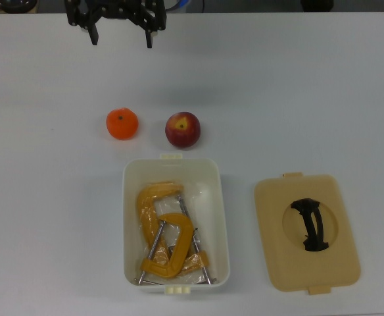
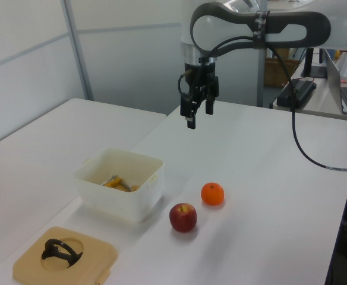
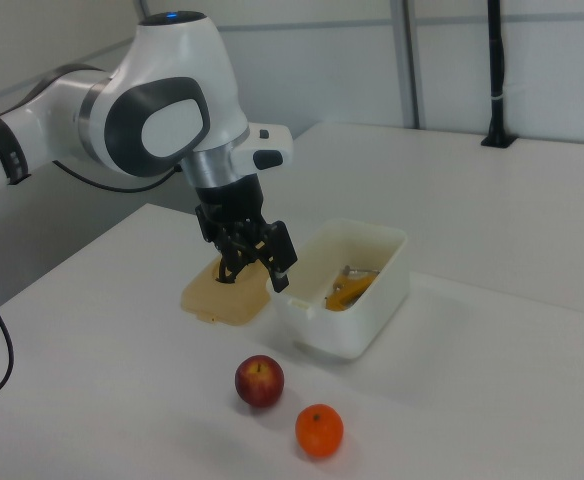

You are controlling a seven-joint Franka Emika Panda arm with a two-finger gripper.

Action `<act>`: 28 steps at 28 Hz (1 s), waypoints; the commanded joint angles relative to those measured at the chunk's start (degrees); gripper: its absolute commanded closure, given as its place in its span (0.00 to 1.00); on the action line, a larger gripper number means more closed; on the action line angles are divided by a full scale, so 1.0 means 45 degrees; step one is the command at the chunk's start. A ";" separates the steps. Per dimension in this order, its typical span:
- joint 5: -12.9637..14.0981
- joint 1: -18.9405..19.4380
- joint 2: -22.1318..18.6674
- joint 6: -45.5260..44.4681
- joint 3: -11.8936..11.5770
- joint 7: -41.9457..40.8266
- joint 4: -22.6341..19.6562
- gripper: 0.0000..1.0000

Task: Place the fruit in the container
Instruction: 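Move the open gripper down over the orange tangerine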

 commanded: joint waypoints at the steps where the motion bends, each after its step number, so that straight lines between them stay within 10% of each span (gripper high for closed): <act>1: 0.1473 -0.0012 0.0108 0.0173 -0.0285 -0.0298 -0.0170 0.00; 15: 0.1270 -0.0226 0.0833 -0.0352 -0.0405 -0.0531 -0.0385 0.00; 28: -0.0312 -0.0245 0.2531 -0.0355 -0.0366 -0.1079 -0.1654 0.00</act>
